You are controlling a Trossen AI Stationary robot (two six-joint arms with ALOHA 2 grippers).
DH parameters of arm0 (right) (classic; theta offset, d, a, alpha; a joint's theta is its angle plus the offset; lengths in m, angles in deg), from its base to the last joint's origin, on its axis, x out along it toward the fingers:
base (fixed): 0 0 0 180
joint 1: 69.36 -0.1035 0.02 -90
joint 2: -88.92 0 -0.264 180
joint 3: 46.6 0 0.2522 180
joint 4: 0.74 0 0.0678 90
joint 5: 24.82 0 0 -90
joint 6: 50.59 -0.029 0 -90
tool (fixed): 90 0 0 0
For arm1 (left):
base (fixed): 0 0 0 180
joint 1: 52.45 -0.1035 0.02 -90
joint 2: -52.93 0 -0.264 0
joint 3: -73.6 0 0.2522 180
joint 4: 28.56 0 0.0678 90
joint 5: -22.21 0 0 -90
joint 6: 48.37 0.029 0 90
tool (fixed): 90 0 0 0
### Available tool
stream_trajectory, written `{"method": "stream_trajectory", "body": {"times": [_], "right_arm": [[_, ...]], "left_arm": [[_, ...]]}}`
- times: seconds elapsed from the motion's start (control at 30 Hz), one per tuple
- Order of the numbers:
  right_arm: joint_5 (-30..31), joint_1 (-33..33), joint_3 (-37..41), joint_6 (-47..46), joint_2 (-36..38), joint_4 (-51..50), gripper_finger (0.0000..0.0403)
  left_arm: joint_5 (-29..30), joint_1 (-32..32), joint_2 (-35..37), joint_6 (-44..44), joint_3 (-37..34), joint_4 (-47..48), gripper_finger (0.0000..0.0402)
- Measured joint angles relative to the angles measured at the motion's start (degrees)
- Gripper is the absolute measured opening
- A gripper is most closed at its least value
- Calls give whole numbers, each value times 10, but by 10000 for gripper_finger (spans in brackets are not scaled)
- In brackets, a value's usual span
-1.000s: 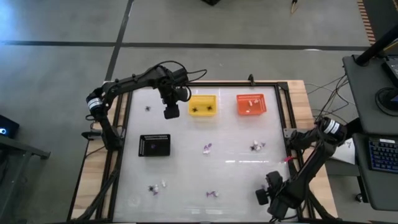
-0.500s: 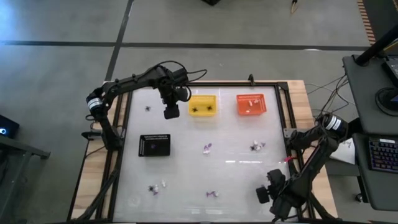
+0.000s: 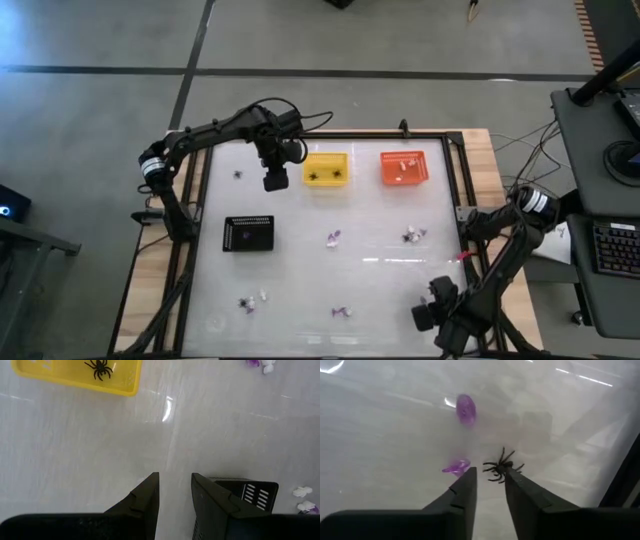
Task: Sort Halloween decoration
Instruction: Put the black spider toy into the yellow basket
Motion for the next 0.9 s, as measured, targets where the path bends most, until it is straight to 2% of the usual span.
{"method": "stream_trajectory", "body": {"times": [0.23, 0.47, 0.7, 0.9], "right_arm": [[-31, -5, 0, -14, -40, 31, 139], [-55, -5, 0, -16, -78, 27, 151], [-55, -5, 17, -13, -102, 53, 133], [-60, -3, 46, -13, -112, 104, 78]], "left_arm": [[0, 0, 0, -2, 0, 0, 95], [0, 0, 0, -3, 0, 0, 95], [0, 0, 0, -13, 0, 2, 95], [0, 0, 0, -13, 0, 6, 95]]}}
